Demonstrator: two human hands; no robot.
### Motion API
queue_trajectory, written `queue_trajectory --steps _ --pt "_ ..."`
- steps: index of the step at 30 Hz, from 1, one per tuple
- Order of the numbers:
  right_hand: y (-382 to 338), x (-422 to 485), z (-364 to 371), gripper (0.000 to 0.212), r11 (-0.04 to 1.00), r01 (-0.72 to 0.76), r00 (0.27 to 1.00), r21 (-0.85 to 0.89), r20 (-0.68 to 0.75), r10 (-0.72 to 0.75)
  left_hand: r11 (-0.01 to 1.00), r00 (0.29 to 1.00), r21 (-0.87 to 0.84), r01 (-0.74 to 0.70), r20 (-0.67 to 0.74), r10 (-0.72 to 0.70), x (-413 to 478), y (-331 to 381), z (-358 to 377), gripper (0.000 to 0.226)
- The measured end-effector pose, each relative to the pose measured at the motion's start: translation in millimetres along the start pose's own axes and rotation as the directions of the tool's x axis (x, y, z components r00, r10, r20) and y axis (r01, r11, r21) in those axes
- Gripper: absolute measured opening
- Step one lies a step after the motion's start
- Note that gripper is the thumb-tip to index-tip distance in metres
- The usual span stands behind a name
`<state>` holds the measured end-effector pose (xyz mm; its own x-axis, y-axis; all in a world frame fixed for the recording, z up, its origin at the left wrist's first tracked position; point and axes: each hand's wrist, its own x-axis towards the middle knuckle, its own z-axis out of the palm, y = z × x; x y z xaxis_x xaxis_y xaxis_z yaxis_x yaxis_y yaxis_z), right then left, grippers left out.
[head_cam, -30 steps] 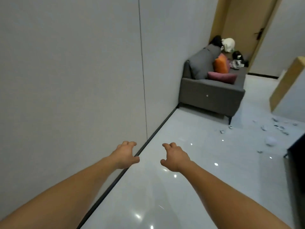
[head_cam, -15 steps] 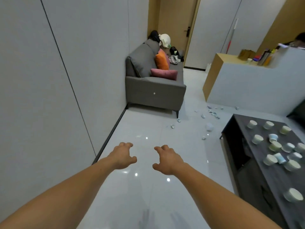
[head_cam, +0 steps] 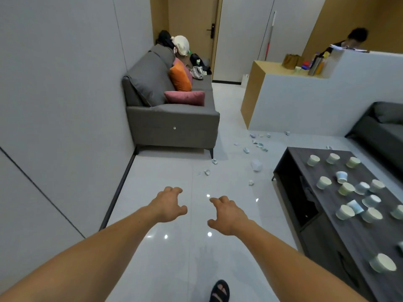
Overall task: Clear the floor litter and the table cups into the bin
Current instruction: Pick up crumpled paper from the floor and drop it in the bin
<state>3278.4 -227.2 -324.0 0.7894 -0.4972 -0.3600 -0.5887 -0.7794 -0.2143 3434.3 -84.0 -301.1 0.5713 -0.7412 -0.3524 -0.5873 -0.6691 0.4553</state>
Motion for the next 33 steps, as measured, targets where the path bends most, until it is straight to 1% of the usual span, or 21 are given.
queue_trajectory --steps 2,6,8,11,15,18,23,26,29,31,33 --pt "16.5 33.3 -14.4 0.075 1.0 -0.008 1.0 0.005 0.005 0.008 1.0 1.0 0.015 0.003 0.016 -0.004 33.4 13.3 -7.4 0.071" --pt "45.7 101.4 -53.8 0.073 0.999 0.0 0.999 0.036 -0.039 0.001 0.999 1.0 0.042 0.008 -0.008 -0.008 100.0 38.1 -33.7 0.07" --pt "60.9 128.4 -71.3 0.073 0.999 0.002 0.999 0.037 -0.032 -0.001 0.997 1.0 0.07 0.014 -0.006 -0.014 130.2 52.1 -45.6 0.07" --pt "84.2 166.7 -95.6 0.074 0.999 0.013 0.999 0.041 -0.03 -0.011 0.999 1.0 0.053 0.01 -0.03 -0.009 172.4 68.6 -59.5 0.069" --pt "110.1 213.8 -118.8 0.075 0.999 -0.035 0.999 0.023 0.021 0.034 0.998 0.999 0.064 0.007 0.031 -0.009 225.2 82.5 -67.9 0.071" --pt "121.4 258.7 -135.4 0.075 0.999 -0.048 0.998 0.01 0.027 0.048 0.999 1.0 0.043 0.005 0.028 -0.006 279.0 86.3 -79.8 0.07" --pt "127.9 340.6 -159.0 0.073 0.998 -0.064 0.997 -0.018 0.033 0.065 1.0 0.998 0.021 -0.02 0.068 0.019 378.1 81.5 -100.4 0.07" --pt "129.6 394.5 -176.6 0.073 0.996 -0.087 0.996 -0.004 0.021 0.087 0.999 0.997 0.016 -0.04 0.065 0.038 442.8 75.0 -120.7 0.07" --pt "133.3 442.1 -191.6 0.073 0.993 -0.116 0.993 -0.005 0.031 0.116 0.998 0.993 0.029 -0.053 0.107 0.05 492.8 70.3 -141.8 0.071" --pt "136.2 472.8 -200.5 0.073 0.991 -0.135 0.991 0.01 0.023 0.135 0.997 0.993 0.05 -0.056 0.107 0.05 525.9 65.5 -155.7 0.071" --pt "139.2 501.4 -205.9 0.073 0.989 -0.15 0.987 0.02 0.055 0.148 0.998 0.993 0.049 -0.036 0.117 0.03 556.0 60.7 -166.3 0.071"
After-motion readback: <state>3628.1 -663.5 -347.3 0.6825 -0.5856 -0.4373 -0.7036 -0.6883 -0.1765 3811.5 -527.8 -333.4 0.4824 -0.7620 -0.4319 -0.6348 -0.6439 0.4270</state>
